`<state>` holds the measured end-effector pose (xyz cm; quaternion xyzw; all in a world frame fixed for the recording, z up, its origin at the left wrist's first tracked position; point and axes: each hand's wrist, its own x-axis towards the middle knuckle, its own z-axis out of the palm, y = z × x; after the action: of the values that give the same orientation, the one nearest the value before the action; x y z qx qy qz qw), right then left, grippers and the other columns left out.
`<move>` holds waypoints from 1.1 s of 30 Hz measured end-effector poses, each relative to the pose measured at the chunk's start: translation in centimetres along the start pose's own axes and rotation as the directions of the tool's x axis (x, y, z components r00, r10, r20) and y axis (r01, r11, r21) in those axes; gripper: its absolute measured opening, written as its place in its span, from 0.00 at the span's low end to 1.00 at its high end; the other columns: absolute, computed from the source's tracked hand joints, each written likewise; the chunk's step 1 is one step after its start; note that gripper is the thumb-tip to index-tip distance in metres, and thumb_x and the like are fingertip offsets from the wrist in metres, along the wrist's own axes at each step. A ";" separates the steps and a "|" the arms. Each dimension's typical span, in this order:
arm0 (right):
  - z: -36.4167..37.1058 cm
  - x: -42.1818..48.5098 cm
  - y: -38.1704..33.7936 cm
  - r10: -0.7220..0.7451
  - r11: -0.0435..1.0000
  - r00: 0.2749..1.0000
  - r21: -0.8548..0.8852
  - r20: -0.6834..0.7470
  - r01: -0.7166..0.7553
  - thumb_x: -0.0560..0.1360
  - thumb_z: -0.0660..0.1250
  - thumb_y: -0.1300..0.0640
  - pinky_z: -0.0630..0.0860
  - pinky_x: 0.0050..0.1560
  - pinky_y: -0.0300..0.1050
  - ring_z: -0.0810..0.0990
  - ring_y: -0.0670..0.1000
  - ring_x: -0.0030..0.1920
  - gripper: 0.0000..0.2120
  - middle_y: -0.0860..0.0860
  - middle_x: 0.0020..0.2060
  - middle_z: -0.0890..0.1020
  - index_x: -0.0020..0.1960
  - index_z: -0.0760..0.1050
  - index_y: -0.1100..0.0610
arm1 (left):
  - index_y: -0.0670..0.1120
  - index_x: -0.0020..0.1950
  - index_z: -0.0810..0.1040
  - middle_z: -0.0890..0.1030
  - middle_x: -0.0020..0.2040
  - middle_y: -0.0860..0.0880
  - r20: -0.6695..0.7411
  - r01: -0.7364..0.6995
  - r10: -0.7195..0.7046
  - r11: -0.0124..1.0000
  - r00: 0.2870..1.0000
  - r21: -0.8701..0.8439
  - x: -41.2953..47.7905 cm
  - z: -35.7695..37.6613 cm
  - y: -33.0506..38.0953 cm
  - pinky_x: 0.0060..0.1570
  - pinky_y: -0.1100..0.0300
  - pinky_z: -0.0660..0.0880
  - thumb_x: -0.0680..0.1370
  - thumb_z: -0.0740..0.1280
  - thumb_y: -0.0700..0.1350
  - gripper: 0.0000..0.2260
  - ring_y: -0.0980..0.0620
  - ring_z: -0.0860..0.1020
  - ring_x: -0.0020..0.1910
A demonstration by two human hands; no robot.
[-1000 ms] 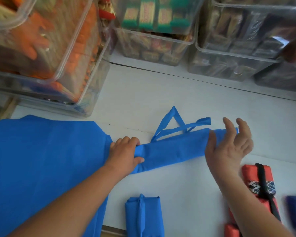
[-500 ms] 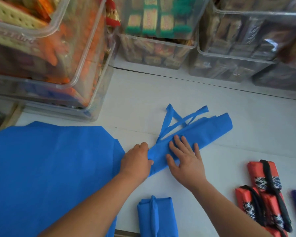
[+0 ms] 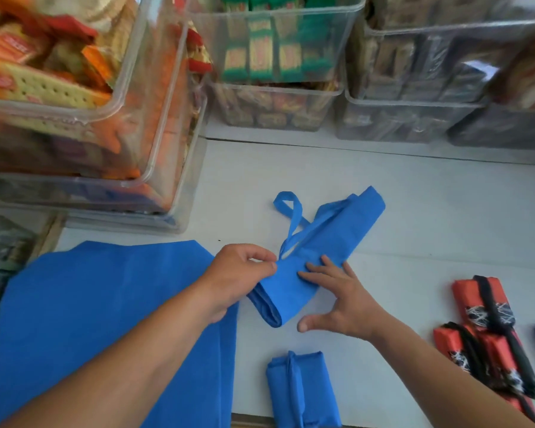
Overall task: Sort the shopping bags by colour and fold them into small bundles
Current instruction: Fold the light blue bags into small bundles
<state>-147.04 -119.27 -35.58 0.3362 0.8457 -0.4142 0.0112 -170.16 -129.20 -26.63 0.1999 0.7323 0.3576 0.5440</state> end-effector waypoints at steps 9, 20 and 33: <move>-0.5 -0.1 -3.2 0.460 0.798 0.866 0.519 -0.195 -0.307 0.83 0.54 0.39 0.68 0.35 0.35 0.72 0.42 0.32 0.22 0.45 0.33 0.75 0.39 0.69 0.53 | 0.50 0.63 0.80 0.84 0.57 0.54 0.077 -0.246 0.241 0.968 0.967 0.055 2.2 5.2 2.4 0.56 0.64 0.77 0.86 0.59 0.50 0.13 0.59 0.81 0.56; -4.7 4.0 1.0 0.571 0.693 0.777 0.664 -0.266 -0.282 0.84 0.60 0.51 0.82 0.39 0.65 0.82 0.57 0.37 0.08 0.54 0.41 0.78 0.47 0.64 0.50 | 0.50 0.78 0.70 0.62 0.78 0.61 0.304 -0.575 0.493 0.620 0.815 0.535 7.1 9.5 -1.1 0.79 0.64 0.52 0.85 0.59 0.44 0.20 0.63 0.57 0.79; -10.5 8.8 6.1 0.542 0.827 0.739 0.408 -0.400 -0.386 0.74 0.74 0.43 0.76 0.52 0.46 0.77 0.49 0.51 0.24 0.47 0.60 0.65 0.67 0.71 0.43 | 0.51 0.81 0.62 0.53 0.83 0.56 0.465 -0.646 0.538 0.209 0.703 0.734 10.7 12.3 -3.1 0.81 0.49 0.44 0.85 0.55 0.46 0.23 0.57 0.42 0.82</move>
<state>-147.65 -104.29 -35.57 0.6316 0.6337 -0.4189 -0.1547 -161.80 -120.21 -37.83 0.7256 0.6412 0.1080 0.2253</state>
